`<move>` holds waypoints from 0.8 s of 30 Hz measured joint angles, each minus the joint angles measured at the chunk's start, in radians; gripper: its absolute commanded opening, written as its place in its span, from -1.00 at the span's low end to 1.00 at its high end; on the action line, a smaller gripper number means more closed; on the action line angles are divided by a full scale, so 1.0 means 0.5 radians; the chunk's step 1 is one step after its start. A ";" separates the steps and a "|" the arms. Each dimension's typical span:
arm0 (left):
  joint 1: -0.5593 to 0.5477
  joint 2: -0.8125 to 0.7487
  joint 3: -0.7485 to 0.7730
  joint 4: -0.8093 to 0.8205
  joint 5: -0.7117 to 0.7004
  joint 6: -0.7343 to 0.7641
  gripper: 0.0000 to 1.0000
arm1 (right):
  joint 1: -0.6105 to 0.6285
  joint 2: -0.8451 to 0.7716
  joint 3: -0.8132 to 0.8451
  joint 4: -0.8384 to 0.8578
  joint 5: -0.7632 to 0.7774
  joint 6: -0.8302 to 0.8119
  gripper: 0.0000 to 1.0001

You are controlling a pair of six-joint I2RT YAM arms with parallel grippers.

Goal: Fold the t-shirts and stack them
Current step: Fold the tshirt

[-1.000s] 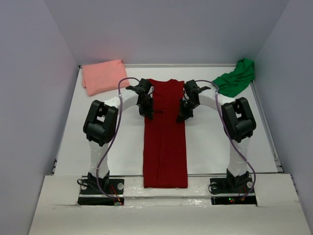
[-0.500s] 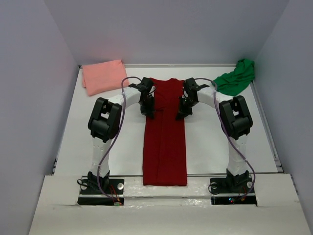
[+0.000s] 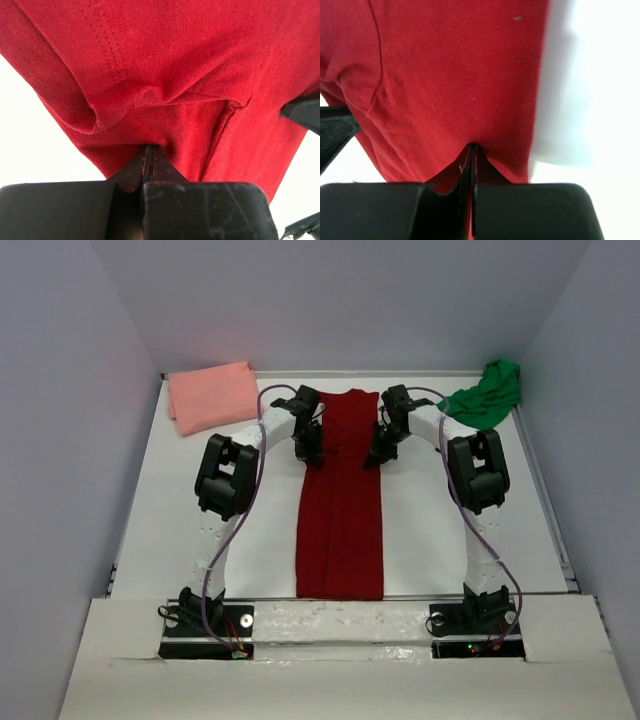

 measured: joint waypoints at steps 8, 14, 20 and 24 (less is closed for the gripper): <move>0.069 0.150 0.246 -0.044 0.013 0.006 -1.00 | -0.133 0.216 0.376 -0.092 0.007 -0.056 -1.00; 0.170 0.286 0.478 -0.069 0.037 0.033 -1.00 | -0.154 0.306 0.526 -0.120 0.001 -0.085 -1.00; 0.224 0.434 0.748 -0.134 0.037 0.078 -1.00 | -0.153 0.328 0.566 -0.125 0.000 -0.098 -1.00; 0.226 0.464 0.802 -0.154 0.037 0.091 -1.00 | -0.153 0.333 0.575 -0.125 0.002 -0.098 -1.00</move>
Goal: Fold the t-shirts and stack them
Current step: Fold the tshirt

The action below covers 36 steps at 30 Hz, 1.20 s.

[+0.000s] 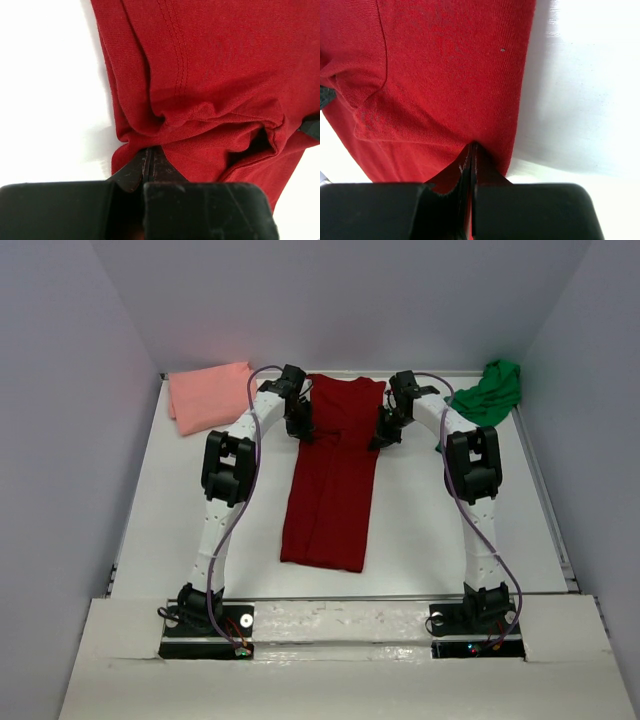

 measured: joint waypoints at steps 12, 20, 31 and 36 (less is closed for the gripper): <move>0.005 -0.079 -0.172 0.138 0.018 0.013 -1.00 | -0.035 0.053 0.088 -0.013 -0.002 -0.002 -1.00; 0.008 -0.247 -0.493 0.332 0.036 0.012 -1.00 | -0.074 0.172 0.303 -0.076 -0.004 -0.015 -1.00; 0.012 -0.385 -0.752 0.472 0.072 -0.010 -1.00 | -0.079 0.213 0.369 -0.100 -0.025 -0.014 -1.00; 0.011 -0.385 -0.735 0.455 0.064 -0.009 -1.00 | -0.081 0.213 0.370 -0.085 -0.077 -0.027 -0.08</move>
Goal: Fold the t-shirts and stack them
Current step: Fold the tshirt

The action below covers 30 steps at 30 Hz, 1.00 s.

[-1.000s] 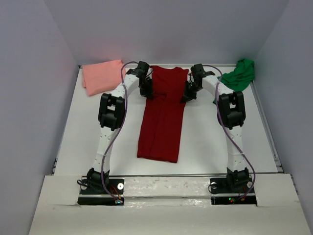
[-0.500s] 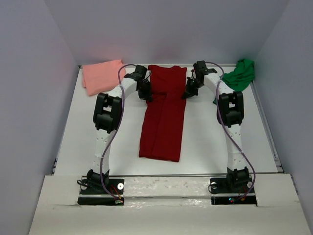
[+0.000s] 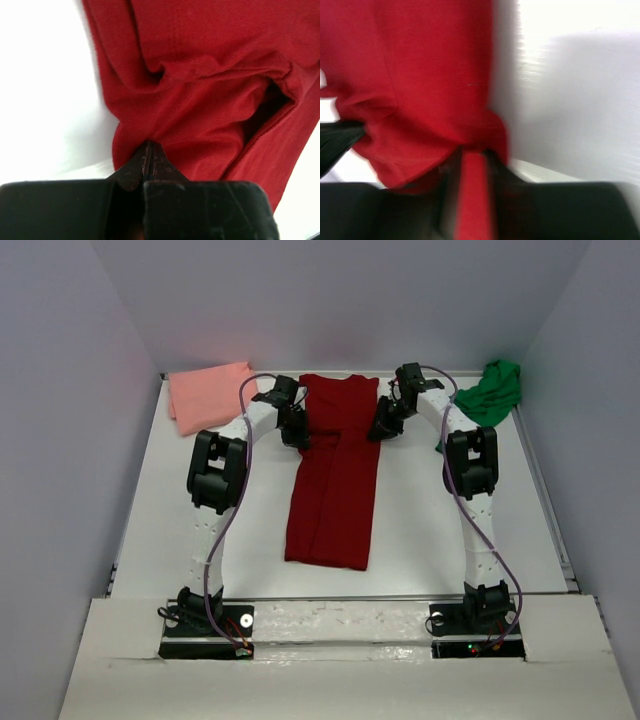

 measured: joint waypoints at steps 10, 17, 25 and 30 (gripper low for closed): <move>0.013 0.063 0.614 -0.310 -0.178 0.069 0.00 | -0.017 -0.114 -0.045 0.098 -0.069 -0.090 0.33; 0.015 -0.409 0.366 -0.182 -0.245 0.032 0.09 | -0.043 -0.591 -0.407 0.099 -0.108 -0.098 0.34; 0.013 -1.148 -0.713 -0.063 -0.195 -0.146 0.09 | -0.044 -1.621 -1.672 0.002 -0.306 -0.040 0.34; -0.032 -1.442 -1.476 -0.104 -0.141 -0.278 0.09 | 0.045 -2.040 -2.319 -0.050 -0.307 0.092 0.33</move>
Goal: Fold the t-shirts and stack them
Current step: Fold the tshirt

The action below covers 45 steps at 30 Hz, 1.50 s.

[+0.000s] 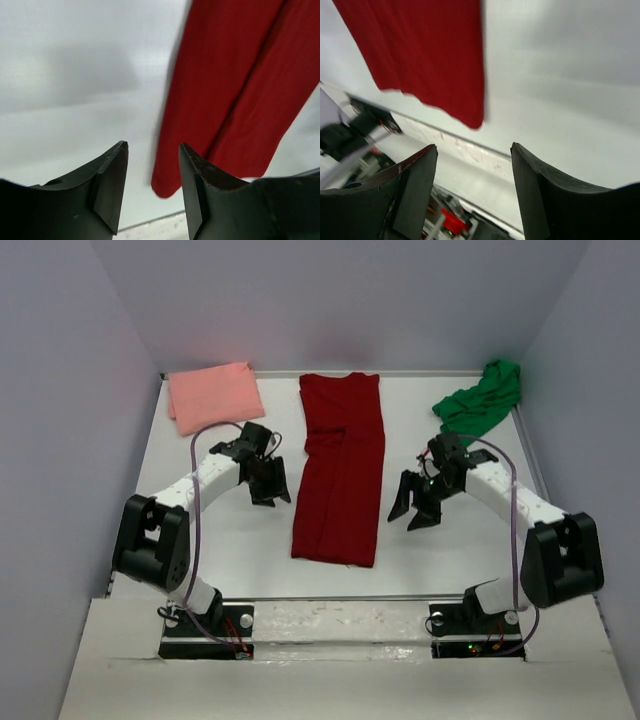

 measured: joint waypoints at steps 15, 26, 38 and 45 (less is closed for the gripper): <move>-0.642 -0.583 -0.756 0.071 0.034 -0.529 0.09 | 0.800 -0.588 -0.893 0.475 0.137 0.782 0.29; -0.692 -0.584 -0.857 0.166 0.026 -0.628 0.11 | 0.910 -0.289 -0.929 0.887 0.263 0.954 0.27; -0.692 -0.546 -0.861 0.214 -0.013 -0.631 0.12 | 0.953 -0.141 -0.851 1.036 0.325 0.967 -0.29; -0.692 -0.545 -0.860 0.182 -0.038 -0.626 0.14 | 0.953 -0.141 -0.845 1.020 0.378 0.958 -0.85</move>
